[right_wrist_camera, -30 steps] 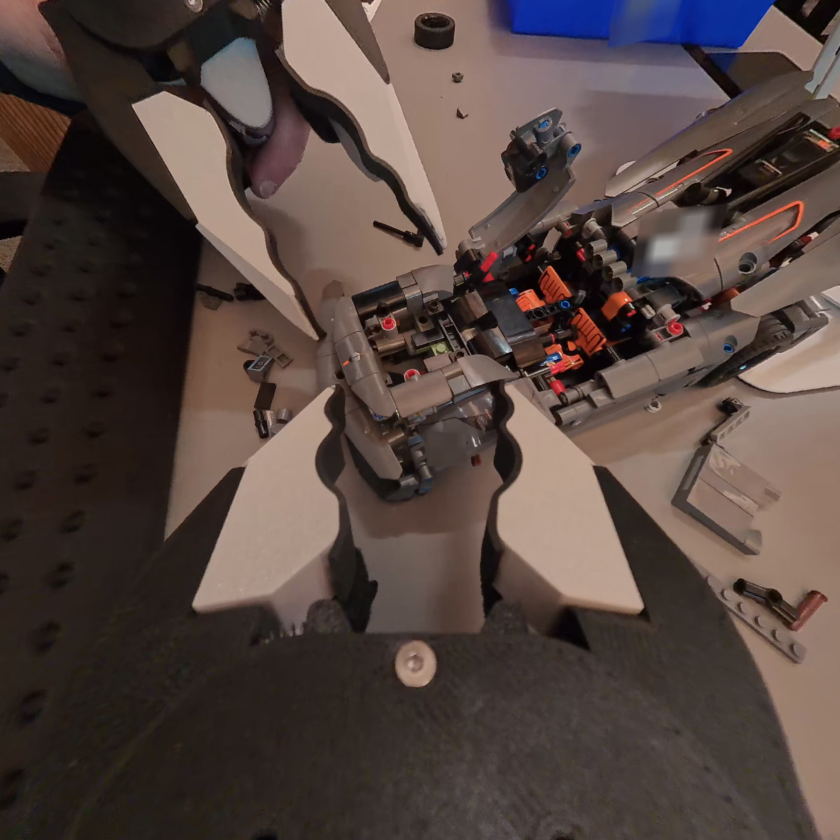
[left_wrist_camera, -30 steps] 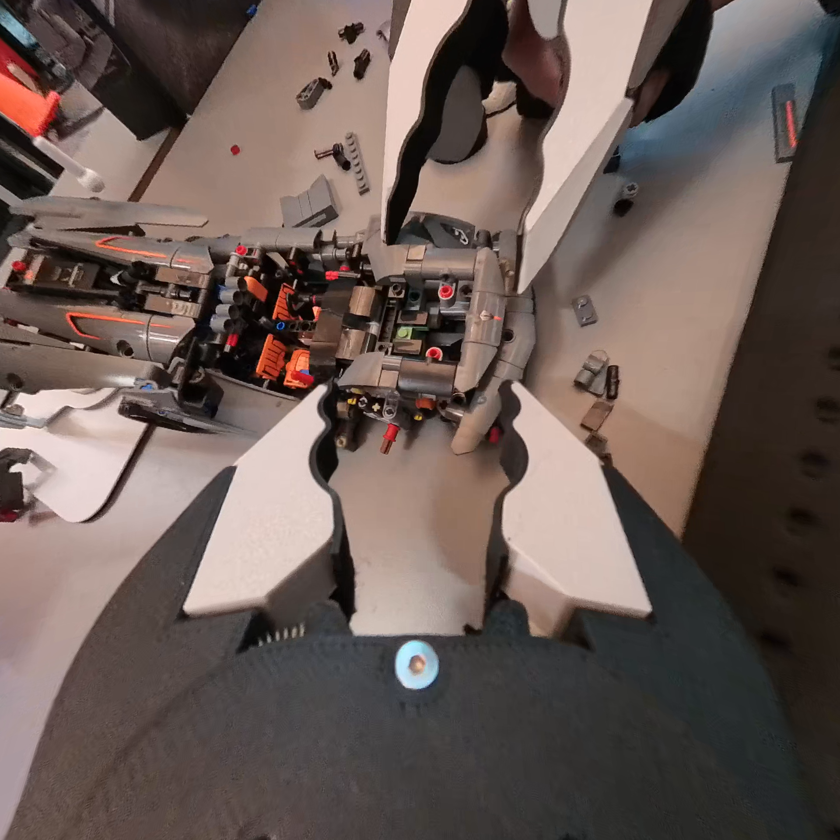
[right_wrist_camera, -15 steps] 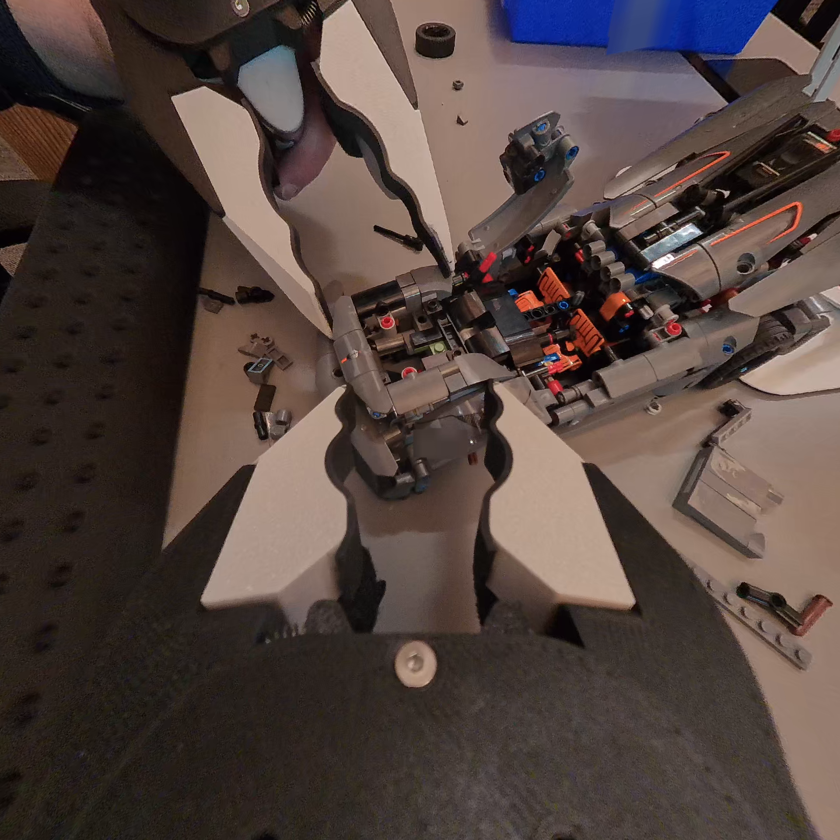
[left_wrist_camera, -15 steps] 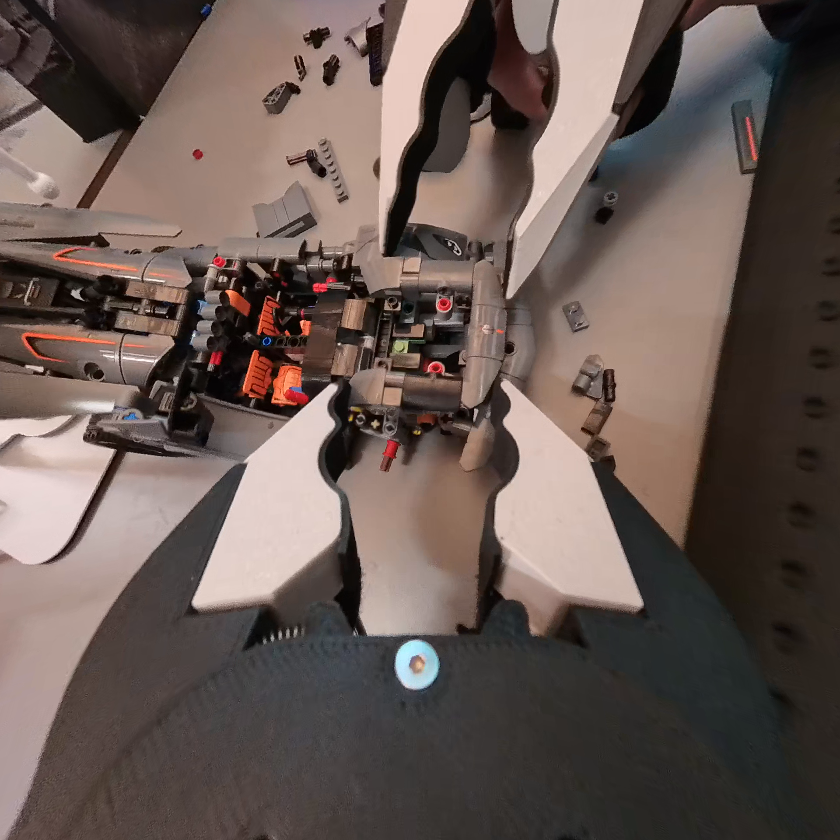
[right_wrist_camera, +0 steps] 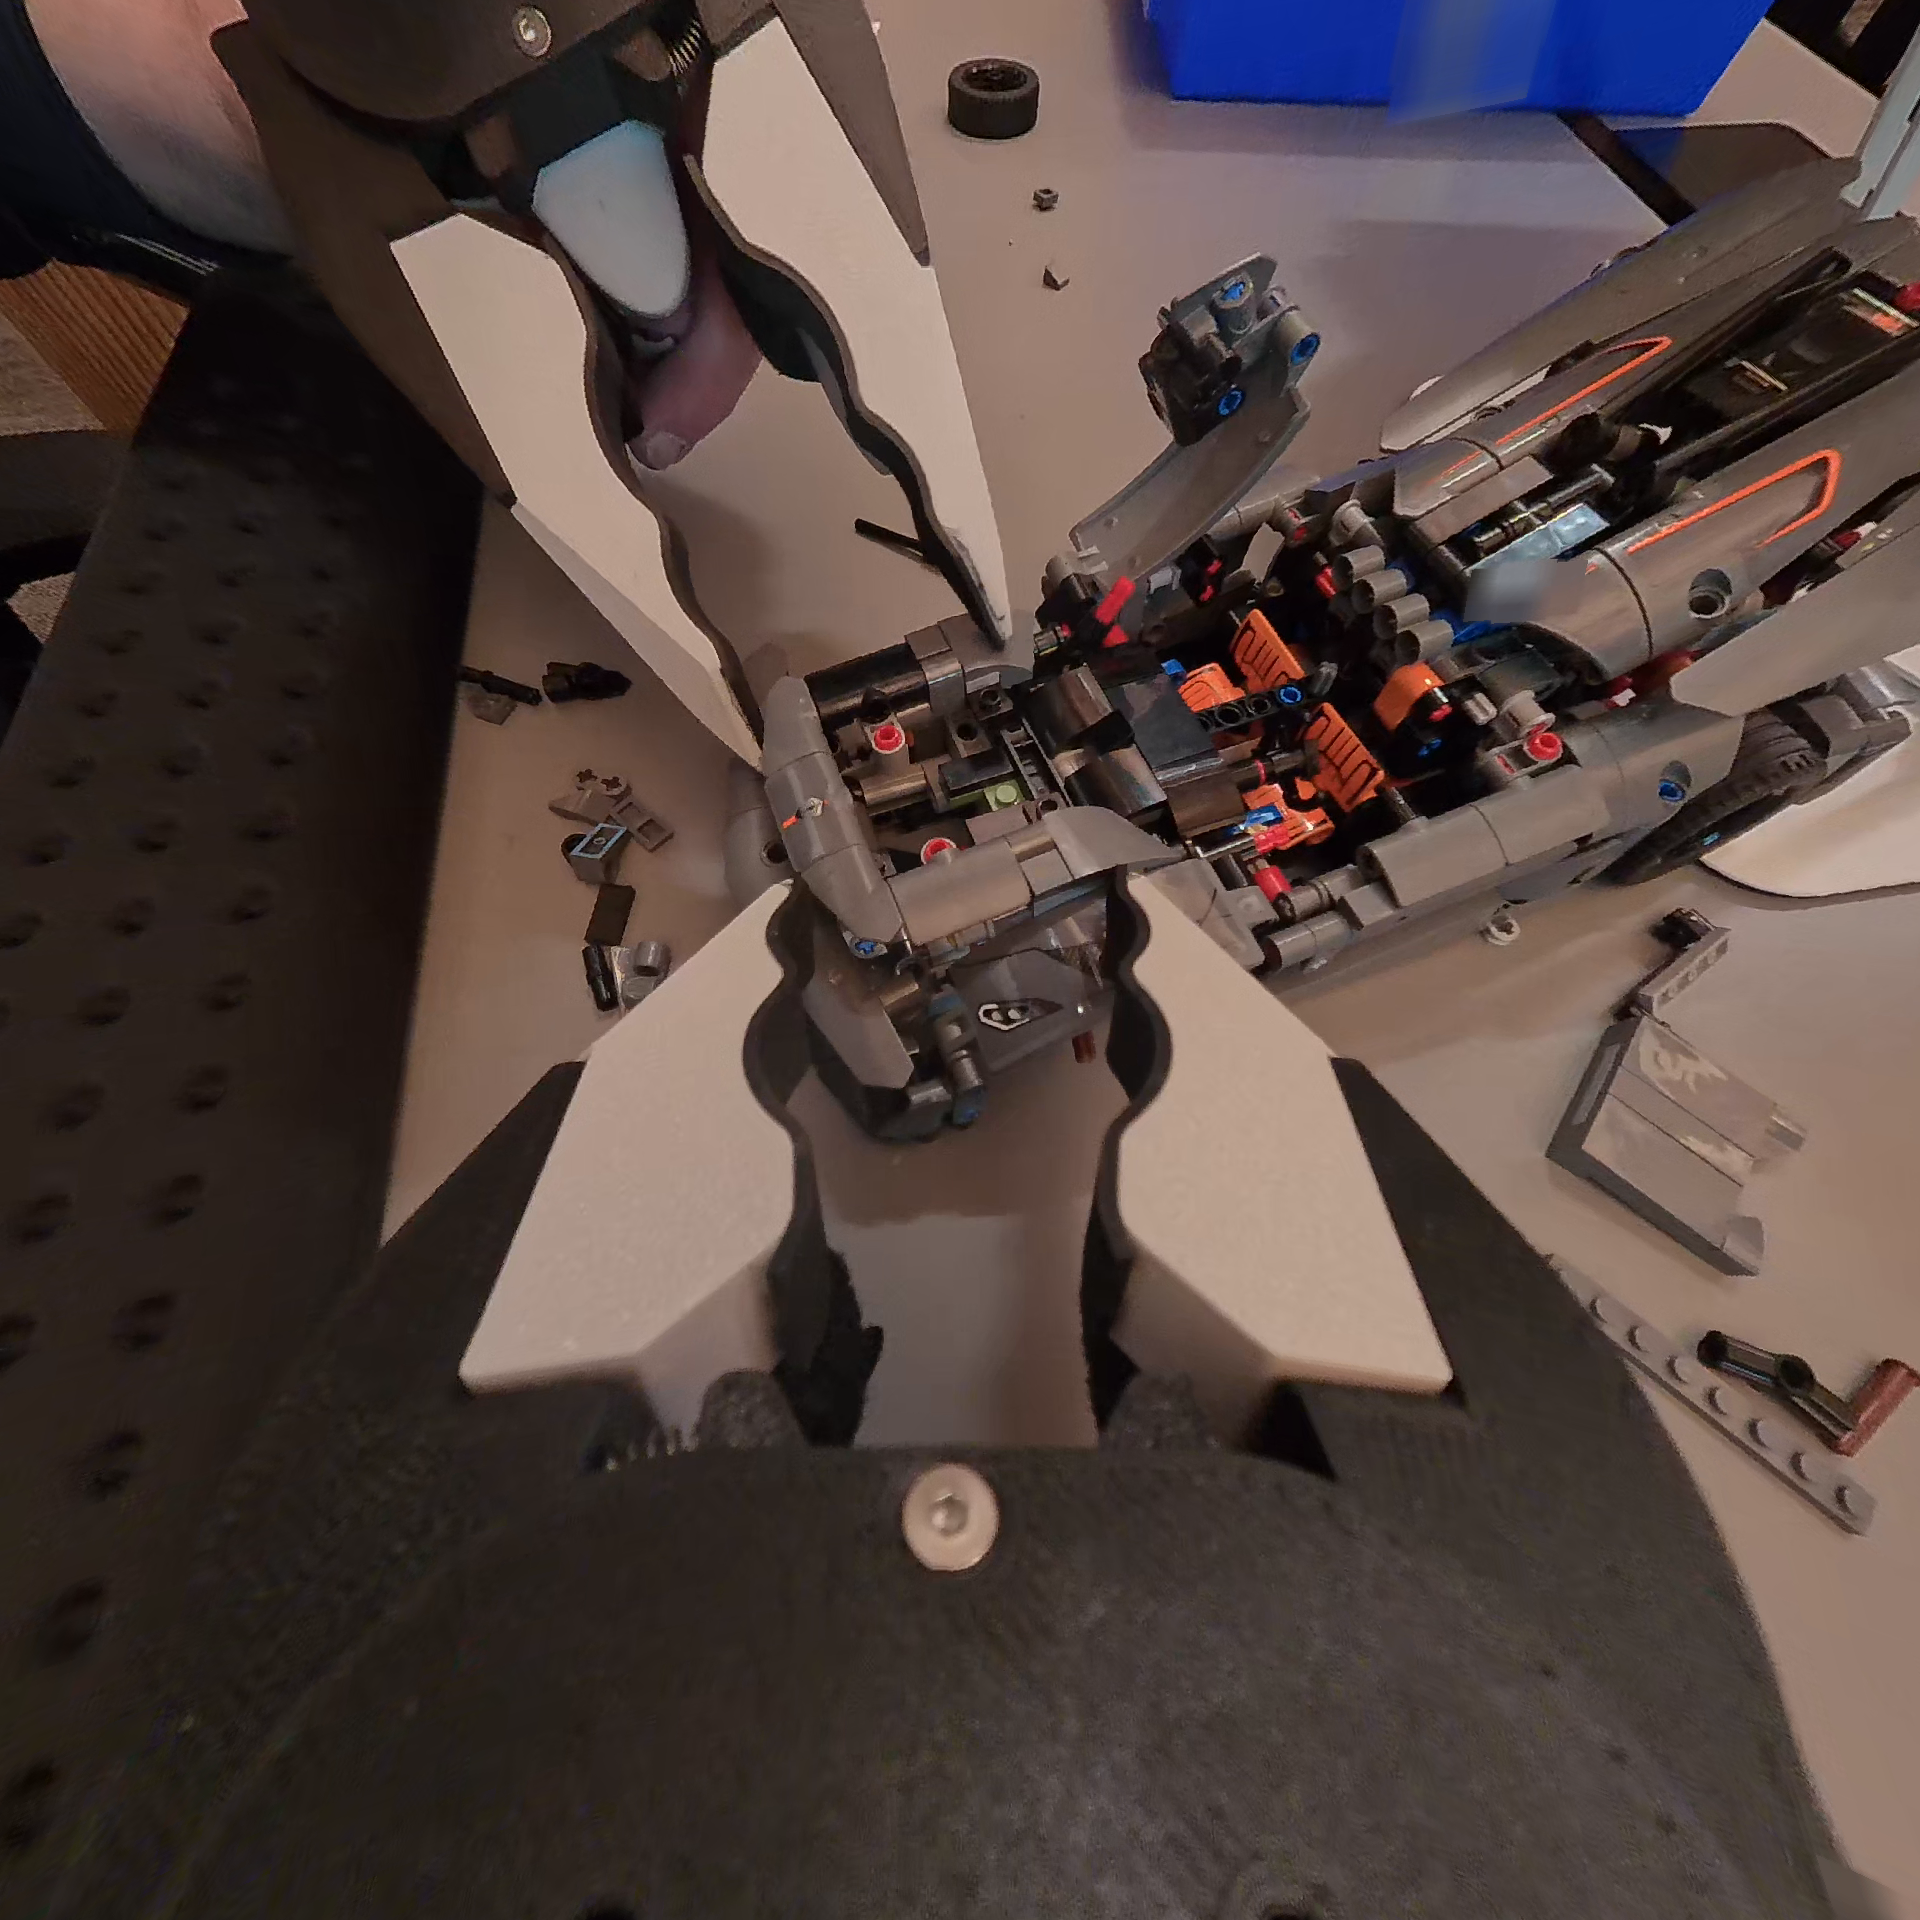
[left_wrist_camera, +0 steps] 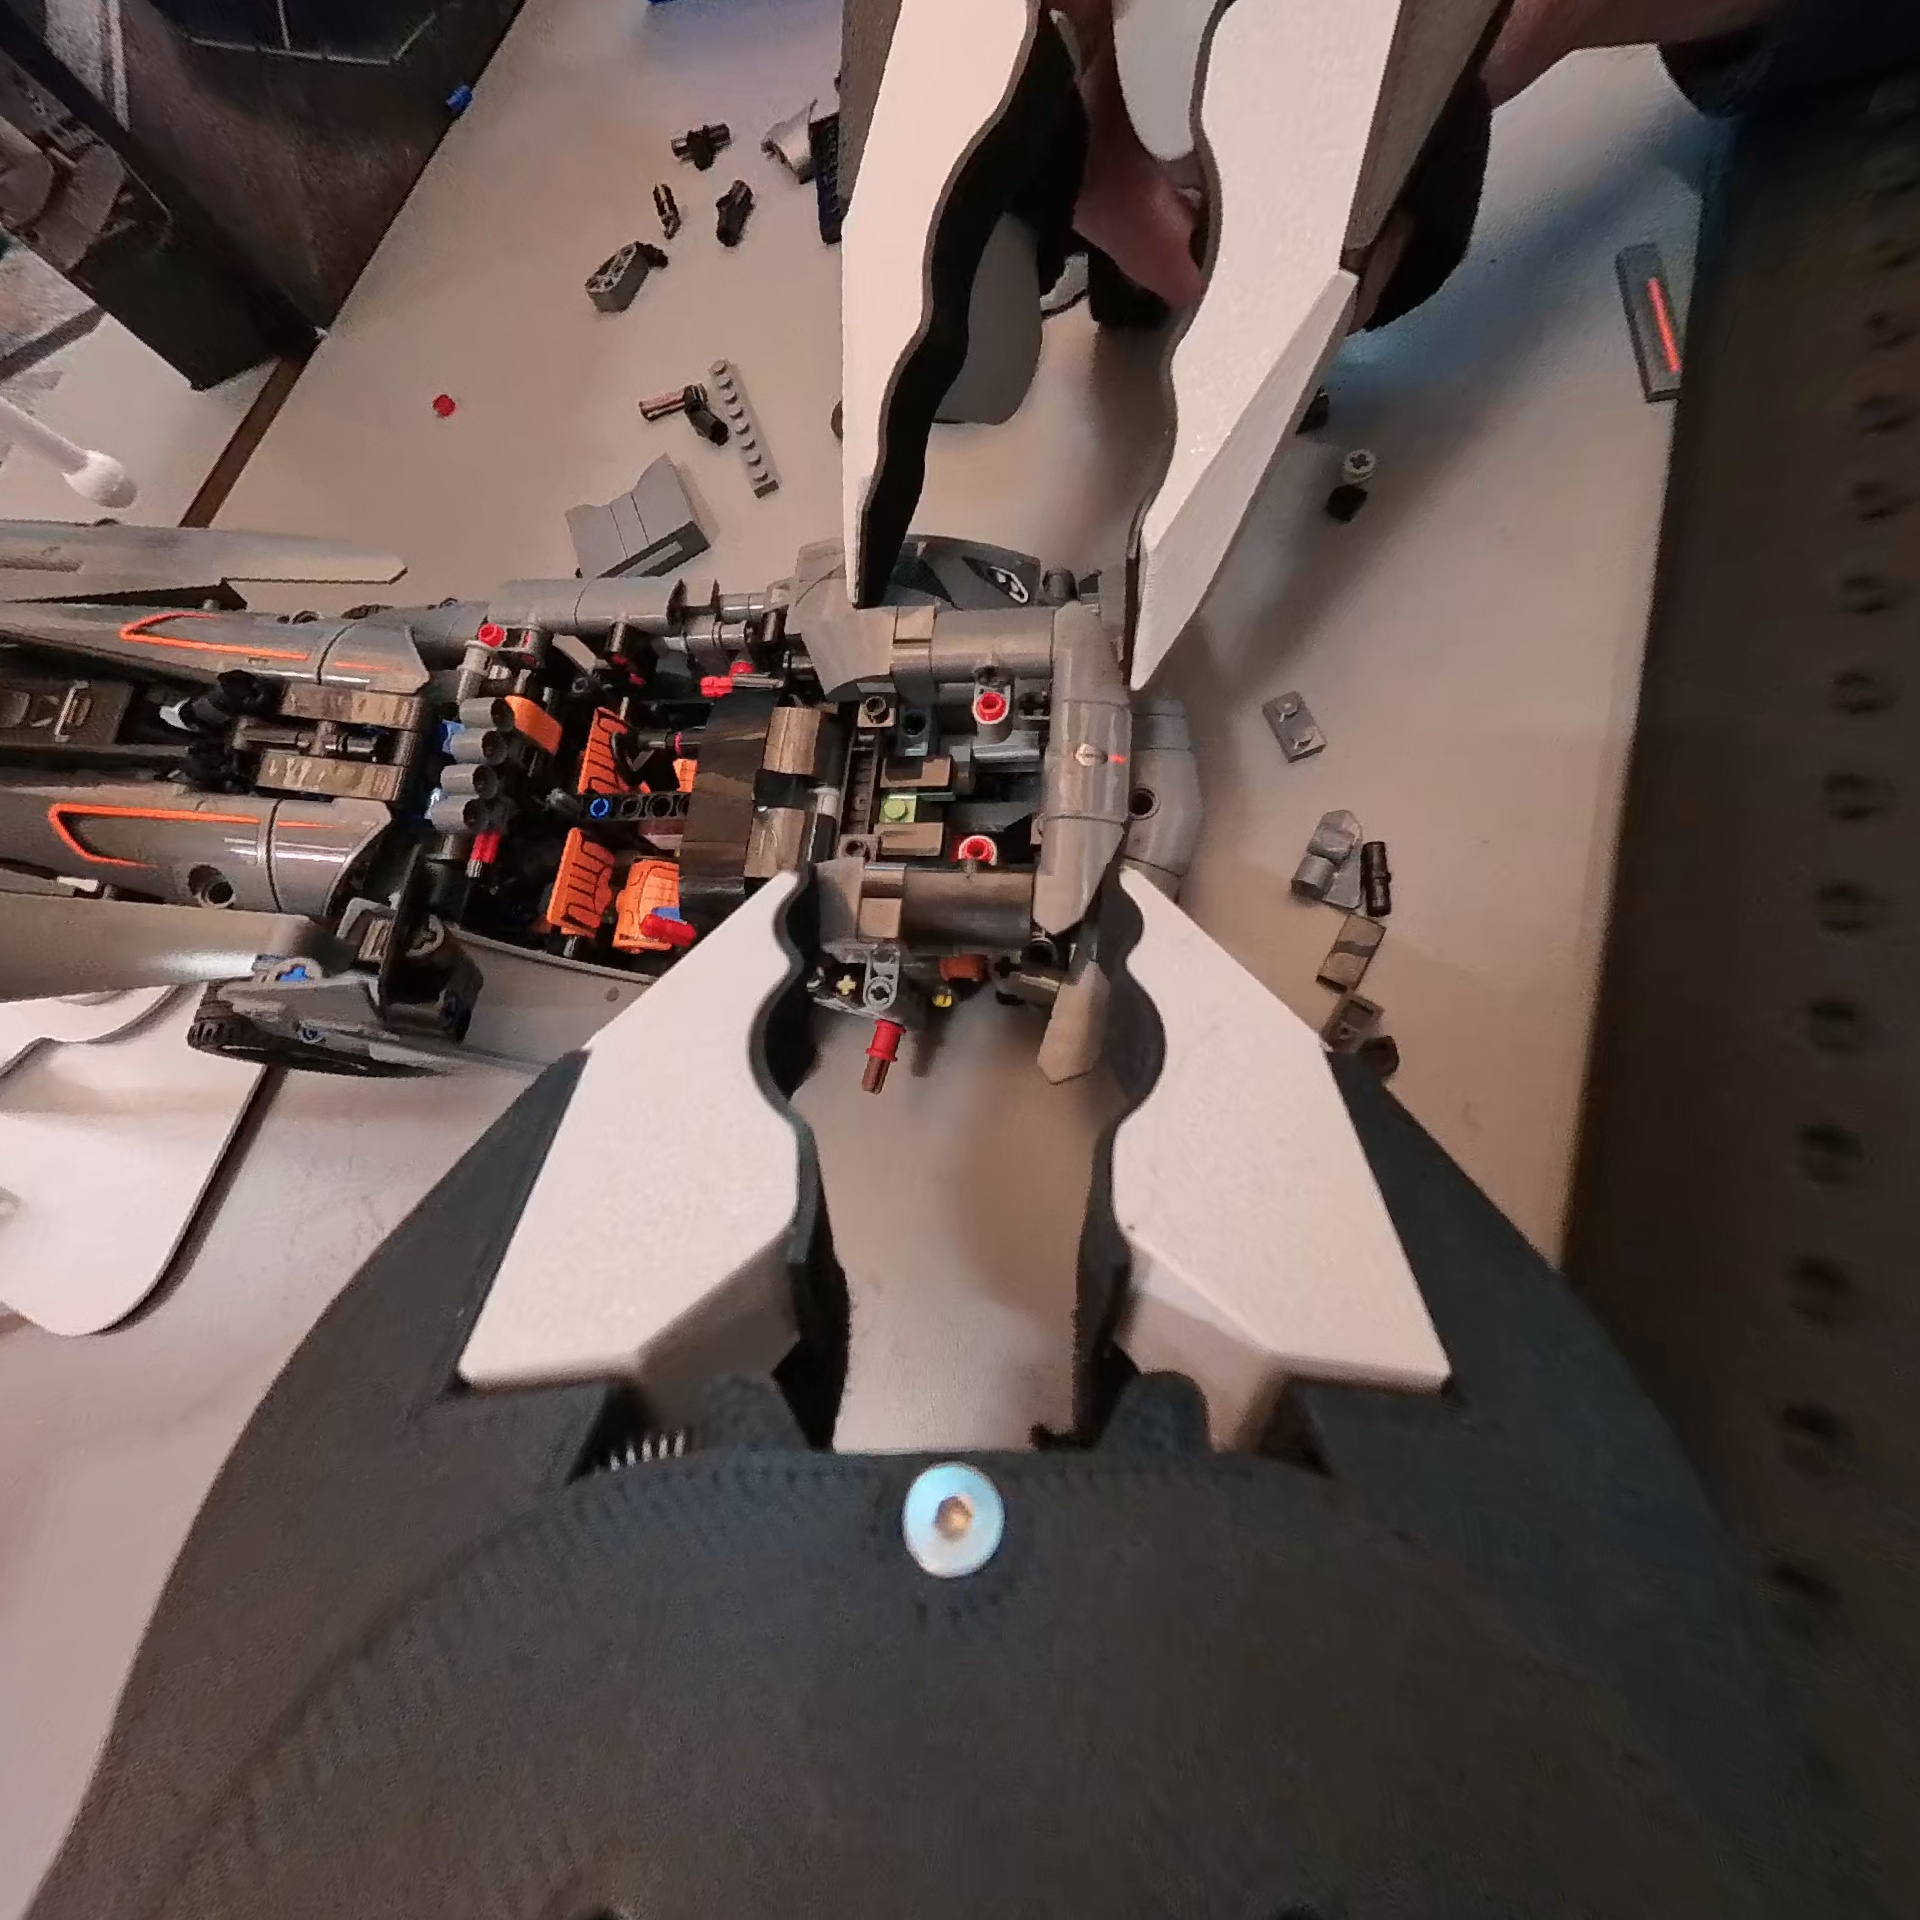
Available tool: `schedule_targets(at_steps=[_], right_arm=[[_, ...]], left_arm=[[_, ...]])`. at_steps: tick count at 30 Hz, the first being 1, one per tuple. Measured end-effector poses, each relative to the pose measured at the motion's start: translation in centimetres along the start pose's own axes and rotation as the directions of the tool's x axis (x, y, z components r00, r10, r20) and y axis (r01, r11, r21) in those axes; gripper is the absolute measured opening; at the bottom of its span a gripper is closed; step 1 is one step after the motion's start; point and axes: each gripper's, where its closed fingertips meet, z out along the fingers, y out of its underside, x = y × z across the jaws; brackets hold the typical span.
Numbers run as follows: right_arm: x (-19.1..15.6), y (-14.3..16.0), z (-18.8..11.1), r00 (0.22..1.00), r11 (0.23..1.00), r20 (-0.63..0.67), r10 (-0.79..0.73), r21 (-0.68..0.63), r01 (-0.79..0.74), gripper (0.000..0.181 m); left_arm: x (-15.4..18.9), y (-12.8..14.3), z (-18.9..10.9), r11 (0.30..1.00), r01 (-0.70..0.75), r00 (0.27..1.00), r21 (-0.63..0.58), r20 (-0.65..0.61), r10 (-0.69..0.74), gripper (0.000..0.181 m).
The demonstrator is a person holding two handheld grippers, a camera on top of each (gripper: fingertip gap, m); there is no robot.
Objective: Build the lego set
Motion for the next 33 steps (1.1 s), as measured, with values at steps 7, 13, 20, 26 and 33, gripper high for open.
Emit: schedule_targets(at_steps=[7,13,20,26,33], right_arm=[[0.0,0.0,-0.1,1.0,1.0,-0.001,-0.003,-0.001,0.003,0.054],[0.2,0.0,-0.3,1.0,1.0,-0.005,0.001,0.003,-0.001,0.055],[0.2,0.2,-0.2,0.999,1.0,-0.021,-0.027,-0.015,0.027,0.053],[0.2,0.2,-0.2,0.999,0.999,-0.026,-0.036,-0.02,0.036,0.05],[0.2,0.1,-0.6,0.999,0.999,-0.03,-0.033,-0.008,0.033,0.05]], left_arm=[[0.2,-0.3,-0.2,0.999,-0.043,0.999,0.004,0.017,0.043,0.041],[-0.4,-0.1,-0.6,0.998,-0.062,0.997,-0.019,0.054,0.063,0.052],[-0.8,0.6,-0.7,0.998,-0.043,0.998,-0.042,0.048,0.045,0.056],[-1.7,0.6,-2.1,0.998,-0.045,0.996,-0.044,0.071,0.048,0.037],[-1.3,1.6,-1.7,0.996,-0.034,0.999,-0.088,0.038,0.037,0.048]])
